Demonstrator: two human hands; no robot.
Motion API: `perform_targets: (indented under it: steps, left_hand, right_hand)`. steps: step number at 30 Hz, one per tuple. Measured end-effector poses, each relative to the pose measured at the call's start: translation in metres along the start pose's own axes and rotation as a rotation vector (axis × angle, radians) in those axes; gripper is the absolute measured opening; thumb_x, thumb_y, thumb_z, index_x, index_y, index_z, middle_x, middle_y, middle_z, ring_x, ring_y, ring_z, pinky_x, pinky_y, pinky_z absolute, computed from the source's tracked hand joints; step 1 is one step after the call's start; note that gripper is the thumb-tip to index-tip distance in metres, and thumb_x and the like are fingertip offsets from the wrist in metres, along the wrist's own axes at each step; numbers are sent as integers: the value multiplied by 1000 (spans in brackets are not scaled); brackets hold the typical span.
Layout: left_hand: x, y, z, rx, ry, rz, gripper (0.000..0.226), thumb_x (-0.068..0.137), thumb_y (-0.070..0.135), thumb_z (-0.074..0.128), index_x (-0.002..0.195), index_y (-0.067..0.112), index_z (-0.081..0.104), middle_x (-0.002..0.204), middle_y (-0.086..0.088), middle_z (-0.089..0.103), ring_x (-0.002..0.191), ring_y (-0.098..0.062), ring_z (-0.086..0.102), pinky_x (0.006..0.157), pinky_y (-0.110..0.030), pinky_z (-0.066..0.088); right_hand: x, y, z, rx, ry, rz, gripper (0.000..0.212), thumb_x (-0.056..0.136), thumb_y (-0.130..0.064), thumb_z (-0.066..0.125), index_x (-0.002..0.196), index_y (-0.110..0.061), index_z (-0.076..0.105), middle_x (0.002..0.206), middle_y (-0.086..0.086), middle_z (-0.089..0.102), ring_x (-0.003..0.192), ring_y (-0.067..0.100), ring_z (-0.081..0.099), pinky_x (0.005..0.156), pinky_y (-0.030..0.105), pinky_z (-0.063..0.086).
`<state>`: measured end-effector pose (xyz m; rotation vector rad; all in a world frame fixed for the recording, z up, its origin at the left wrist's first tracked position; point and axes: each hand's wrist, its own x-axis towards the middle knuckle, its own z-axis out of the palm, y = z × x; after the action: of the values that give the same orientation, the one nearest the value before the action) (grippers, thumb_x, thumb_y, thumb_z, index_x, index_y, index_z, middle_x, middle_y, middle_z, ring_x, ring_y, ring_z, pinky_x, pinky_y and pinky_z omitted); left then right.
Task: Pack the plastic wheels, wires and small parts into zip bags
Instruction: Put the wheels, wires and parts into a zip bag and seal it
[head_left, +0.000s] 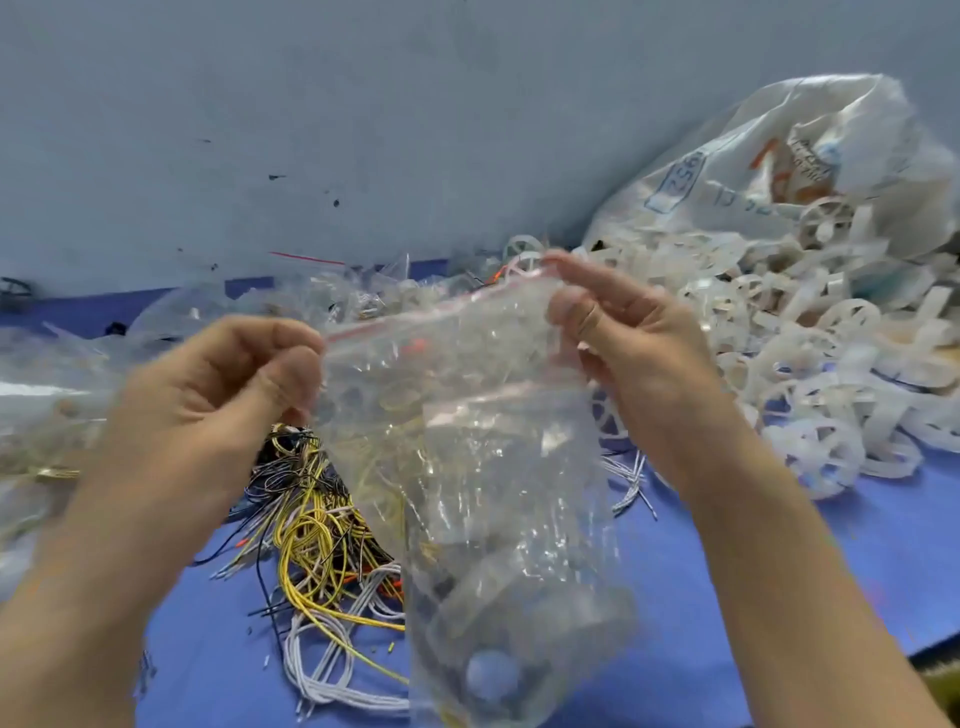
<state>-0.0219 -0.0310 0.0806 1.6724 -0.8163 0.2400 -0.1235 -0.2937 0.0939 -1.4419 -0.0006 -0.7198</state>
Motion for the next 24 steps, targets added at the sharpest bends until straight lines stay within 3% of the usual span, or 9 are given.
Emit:
perform_targets:
  steps: [4, 6, 10, 13, 17, 20, 22, 24]
  left_hand:
    - [0, -12, 25, -33, 47, -130, 12, 87, 24, 64, 92, 32, 71, 77, 6, 70, 69, -4, 62, 68, -17, 56]
    - [6, -15, 25, -61, 75, -176, 15, 90, 17, 63, 94, 30, 70, 77, 6, 69, 68, -4, 62, 66, -15, 54]
    - [3, -15, 29, -55, 63, -159, 14, 88, 24, 64, 98, 33, 69, 86, 3, 71, 73, -4, 66, 66, -14, 53]
    - [4, -15, 28, -13, 62, -158, 17, 92, 21, 62, 100, 35, 68, 88, 4, 71, 75, -5, 67, 67, -16, 54]
    - [5, -10, 30, 75, 46, -155, 13, 92, 37, 58, 101, 41, 65, 88, 10, 69, 80, -6, 66, 73, -27, 54]
    - [6, -5, 34, 119, 42, -148, 15, 91, 45, 55, 99, 41, 67, 89, 12, 69, 82, -6, 65, 71, -24, 51]
    - [5, -1, 38, 146, 28, -137, 16, 91, 45, 56, 97, 37, 68, 92, 13, 69, 85, -3, 64, 73, -21, 47]
    - [5, 2, 40, 193, 6, -119, 15, 90, 45, 57, 94, 36, 68, 96, 13, 68, 89, 2, 63, 75, -18, 44]
  right_hand:
    - [-3, 28, 1, -6, 39, 164, 28, 87, -18, 67, 115, -18, 71, 90, 0, 72, 82, 17, 58, 83, 43, 53]
    - [-2, 34, 2, 11, 51, 213, 29, 83, -28, 67, 109, -19, 74, 83, -7, 70, 80, 14, 60, 84, 41, 55]
    - [-3, 38, 4, -29, 20, 265, 34, 76, -46, 67, 94, -19, 79, 79, -6, 66, 71, 10, 59, 79, 36, 56]
    - [-3, 37, 7, -26, 2, 247, 34, 74, -46, 69, 91, -19, 80, 78, -5, 67, 69, 10, 59, 75, 31, 51]
    - [-4, 40, 8, -2, 9, 209, 32, 73, -44, 71, 91, -20, 80, 80, -3, 68, 76, 15, 58, 86, 40, 50]
    - [-5, 40, 10, -47, -9, 166, 26, 74, -44, 70, 89, -25, 80, 80, -4, 70, 77, 14, 60, 88, 44, 53]
    - [-6, 41, 11, -91, -19, 140, 21, 77, -42, 69, 87, -26, 80, 80, -6, 72, 77, 12, 61, 83, 39, 55]
    - [-7, 42, 12, -101, -30, 122, 13, 84, -33, 68, 85, -27, 79, 78, -8, 72, 74, 8, 61, 74, 26, 53]
